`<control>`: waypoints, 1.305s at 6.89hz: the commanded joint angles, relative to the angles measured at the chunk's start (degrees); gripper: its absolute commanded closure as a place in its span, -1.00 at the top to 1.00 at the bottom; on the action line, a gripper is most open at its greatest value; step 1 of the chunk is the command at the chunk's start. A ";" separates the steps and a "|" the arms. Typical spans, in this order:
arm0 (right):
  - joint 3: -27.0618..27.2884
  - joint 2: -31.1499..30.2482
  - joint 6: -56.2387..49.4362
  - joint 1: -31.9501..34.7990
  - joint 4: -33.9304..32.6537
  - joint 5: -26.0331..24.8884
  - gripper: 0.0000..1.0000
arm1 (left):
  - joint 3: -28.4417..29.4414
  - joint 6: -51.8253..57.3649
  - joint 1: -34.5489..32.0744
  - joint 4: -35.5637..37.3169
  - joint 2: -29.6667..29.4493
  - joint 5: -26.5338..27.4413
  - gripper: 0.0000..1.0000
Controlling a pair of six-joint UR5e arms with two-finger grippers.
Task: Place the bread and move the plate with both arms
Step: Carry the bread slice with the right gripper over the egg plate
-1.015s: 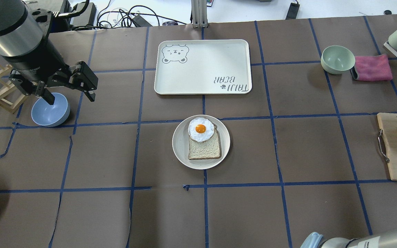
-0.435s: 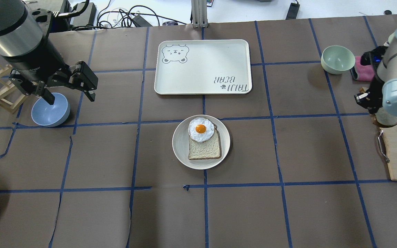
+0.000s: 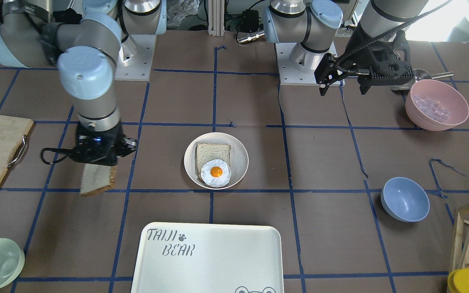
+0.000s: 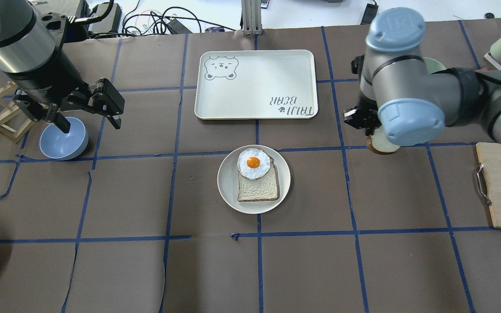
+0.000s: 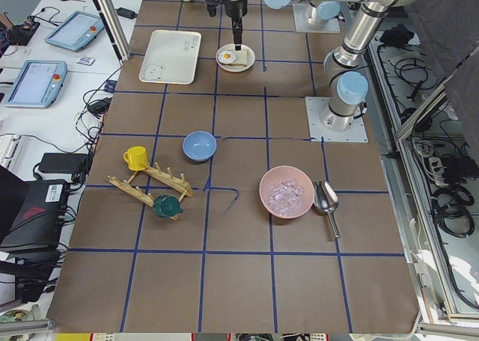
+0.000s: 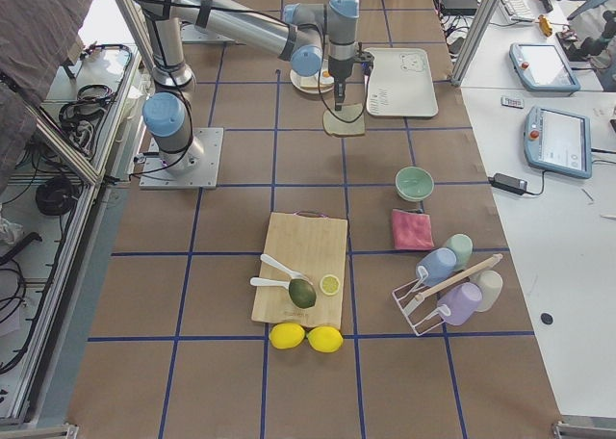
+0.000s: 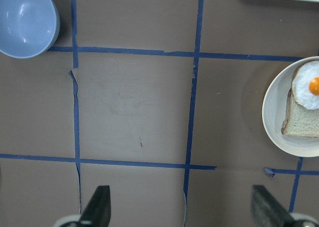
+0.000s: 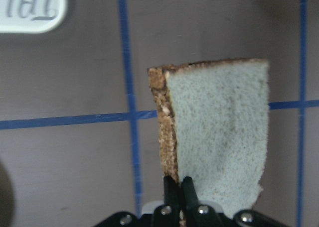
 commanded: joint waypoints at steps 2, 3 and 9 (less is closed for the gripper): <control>-2.70 5.96 24.31 18.66 -3.06 2.19 -1.00 | -0.21 0.08 0.00 0.39 -0.05 -0.11 1.00; -4.02 8.59 26.63 21.22 -6.13 2.36 -1.00 | -0.21 0.00 0.00 0.22 -0.05 -0.11 1.00; -6.67 12.57 32.01 25.11 -5.72 3.33 -1.00 | -0.30 0.08 0.00 0.30 -0.13 -0.02 1.00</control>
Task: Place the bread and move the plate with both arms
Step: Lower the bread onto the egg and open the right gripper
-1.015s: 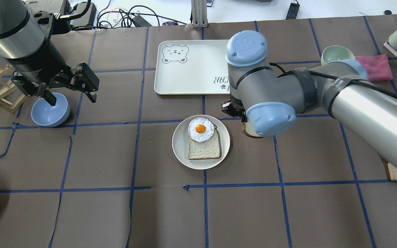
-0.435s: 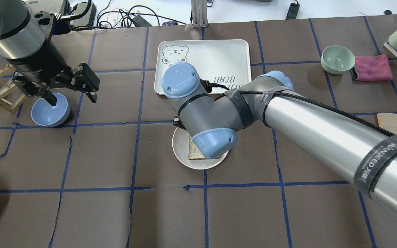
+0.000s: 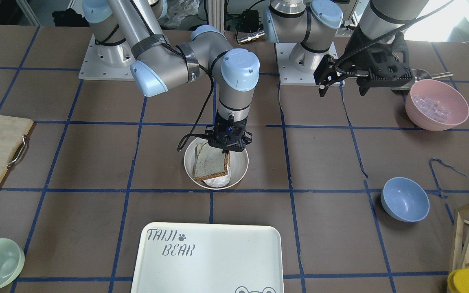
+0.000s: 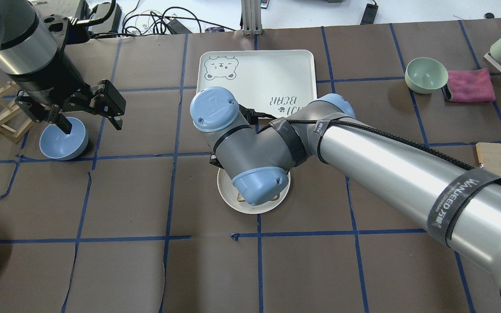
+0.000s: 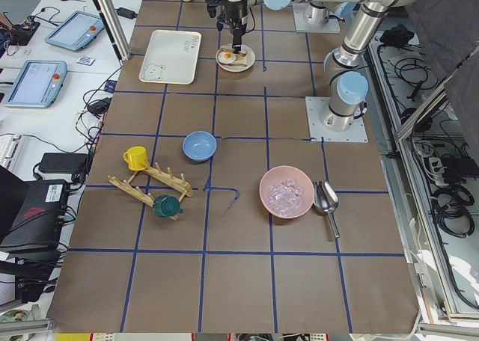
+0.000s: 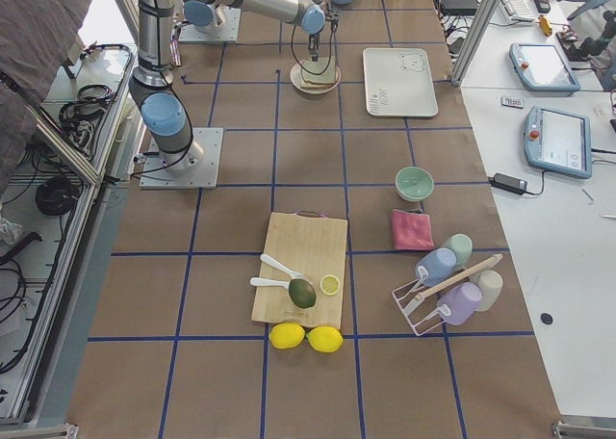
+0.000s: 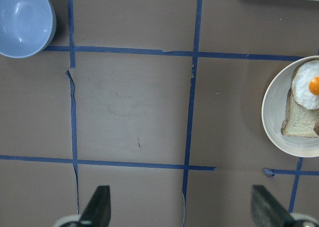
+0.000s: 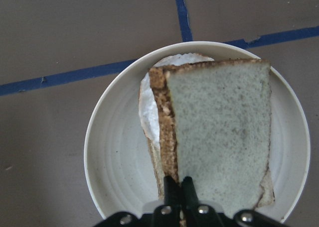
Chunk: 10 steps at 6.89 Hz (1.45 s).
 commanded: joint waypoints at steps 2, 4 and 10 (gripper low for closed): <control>0.63 0.16 0.04 0.05 0.91 0.20 -1.00 | 0.08 0.00 0.01 -0.10 -0.24 0.21 1.00; 1.86 0.07 -0.57 0.05 -0.57 0.21 0.04 | 0.00 -0.09 -0.08 -0.01 -0.50 3.00 1.00; -2.88 -10.18 -22.54 -14.92 9.55 5.40 1.00 | -0.09 -0.70 -0.08 0.25 -2.34 4.50 1.00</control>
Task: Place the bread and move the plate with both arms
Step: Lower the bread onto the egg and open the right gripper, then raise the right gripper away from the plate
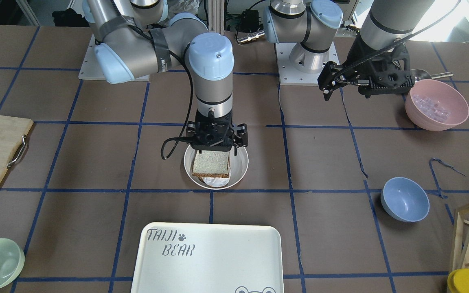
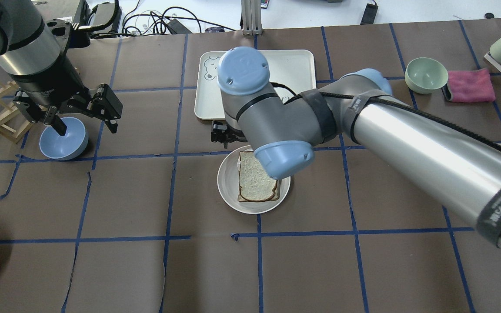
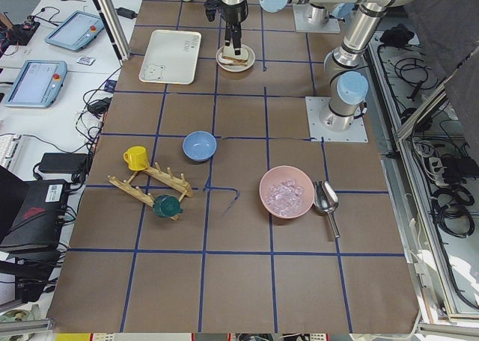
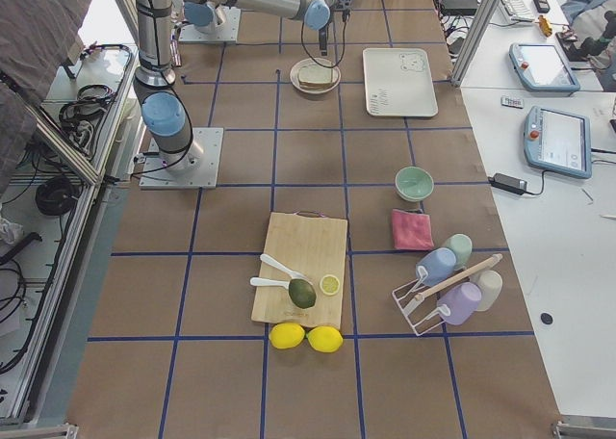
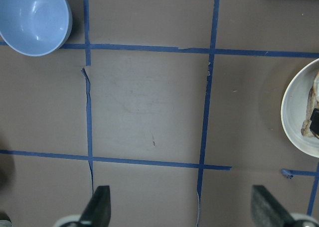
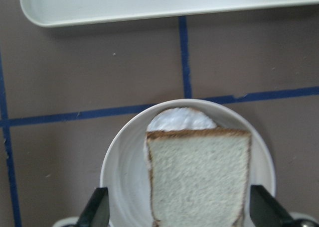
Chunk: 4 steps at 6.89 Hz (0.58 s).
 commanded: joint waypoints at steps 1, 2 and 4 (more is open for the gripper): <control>-2.35 -6.31 -16.62 -13.91 12.25 -0.38 1.00 | -0.22 -0.84 -0.43 1.72 -1.51 0.82 1.00; -5.59 -7.90 -23.05 -18.94 18.74 -0.38 1.00 | -0.83 -1.11 -0.61 2.86 -2.13 -0.66 1.00; -16.28 -8.79 -25.93 -20.92 28.35 -0.56 1.00 | -4.16 -2.43 -1.75 9.25 -4.67 -5.40 1.00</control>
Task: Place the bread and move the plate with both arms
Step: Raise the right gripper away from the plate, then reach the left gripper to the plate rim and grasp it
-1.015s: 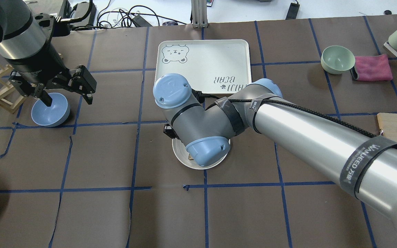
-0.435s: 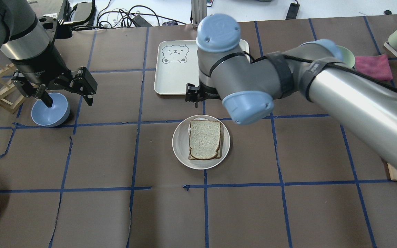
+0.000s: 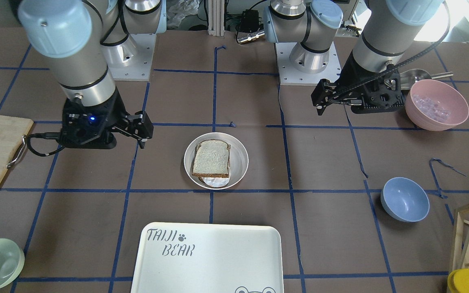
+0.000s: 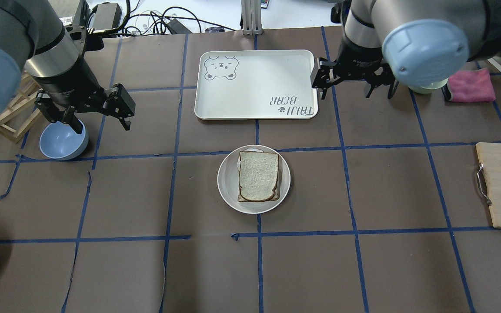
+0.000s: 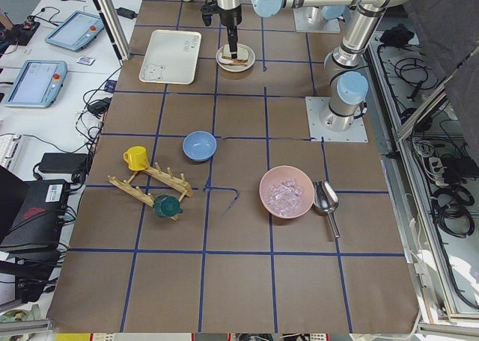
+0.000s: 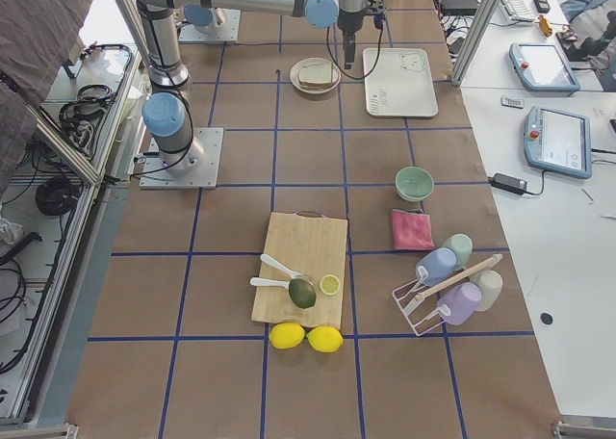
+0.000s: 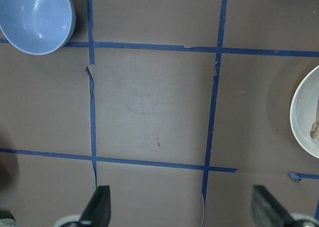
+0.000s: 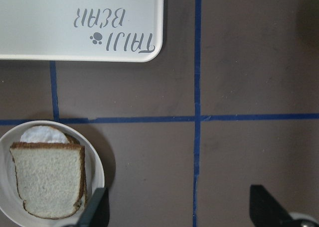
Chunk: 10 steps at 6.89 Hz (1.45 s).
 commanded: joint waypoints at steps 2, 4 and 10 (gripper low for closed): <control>-7.79 -1.23 -2.33 -1.24 8.47 0.01 1.00 | -8.02 -0.94 -5.63 15.51 -5.07 -2.92 1.00; -7.96 -1.58 -8.30 -1.85 7.41 -1.03 1.00 | -11.30 -1.55 -7.84 20.85 -8.07 -3.10 1.00; -7.26 -2.20 -7.61 -1.67 6.71 -3.06 1.00 | -17.87 -4.72 -13.12 36.32 -17.66 -9.16 0.69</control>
